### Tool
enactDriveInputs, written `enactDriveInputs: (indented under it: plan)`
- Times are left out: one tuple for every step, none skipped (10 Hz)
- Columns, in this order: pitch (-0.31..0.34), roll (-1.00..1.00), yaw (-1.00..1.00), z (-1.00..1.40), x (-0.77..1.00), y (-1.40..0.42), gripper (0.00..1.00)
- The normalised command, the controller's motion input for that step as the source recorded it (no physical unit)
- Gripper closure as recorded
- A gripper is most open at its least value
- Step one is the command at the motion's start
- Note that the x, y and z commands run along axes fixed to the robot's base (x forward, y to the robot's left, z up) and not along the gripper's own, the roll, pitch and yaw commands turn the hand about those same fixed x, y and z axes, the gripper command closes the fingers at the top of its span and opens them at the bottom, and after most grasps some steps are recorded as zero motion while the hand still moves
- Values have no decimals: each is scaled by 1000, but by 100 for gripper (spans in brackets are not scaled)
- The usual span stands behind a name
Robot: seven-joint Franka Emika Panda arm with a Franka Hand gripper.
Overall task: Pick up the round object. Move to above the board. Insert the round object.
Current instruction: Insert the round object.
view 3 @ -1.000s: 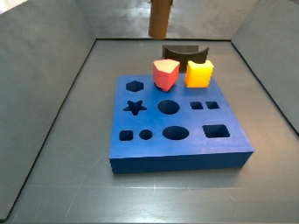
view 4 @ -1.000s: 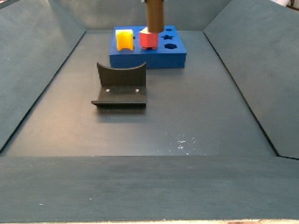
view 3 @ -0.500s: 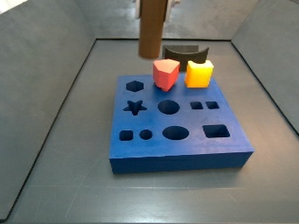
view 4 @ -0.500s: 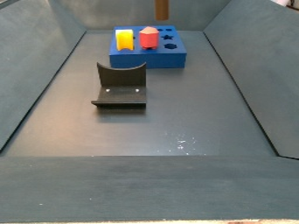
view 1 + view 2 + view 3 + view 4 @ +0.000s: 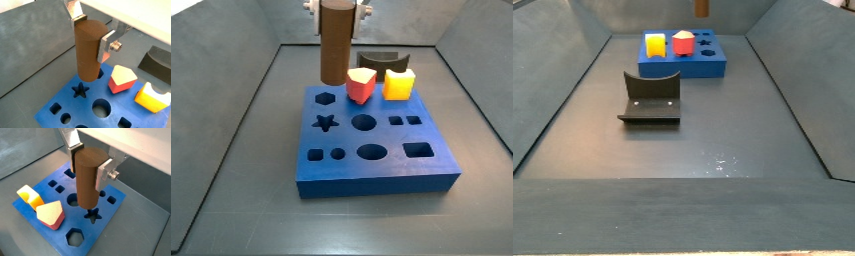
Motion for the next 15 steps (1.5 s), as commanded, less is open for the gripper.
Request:
enactDriveInputs:
  plan:
    - [0, -186, -74, -140, 223, -114, 100]
    - [0, -351, -43, -194, 400, -140, 100]
    - [0, -269, -26, -349, 620, -209, 100]
    - [0, -266, -46, -443, 657, -171, 100]
    - [0, -26, -69, -500, 557, -86, 100]
    - [-3, 0, -69, -463, 360, -66, 100]
    - [-51, 106, -63, -411, 251, -20, 100]
    - [-180, 0, -11, -391, 117, -6, 100]
    - [-151, 0, -23, -343, 134, 0, 100]
    - [-123, 0, -14, -329, 126, 0, 100]
    - [-117, 0, 0, -317, 69, 0, 100]
    - [-111, 46, 0, -294, 0, 11, 100]
    - [-71, 20, 0, -260, 11, 23, 100]
    - [-40, 49, 0, -217, 0, 91, 100]
    - [-9, 26, 0, -217, 9, 89, 100]
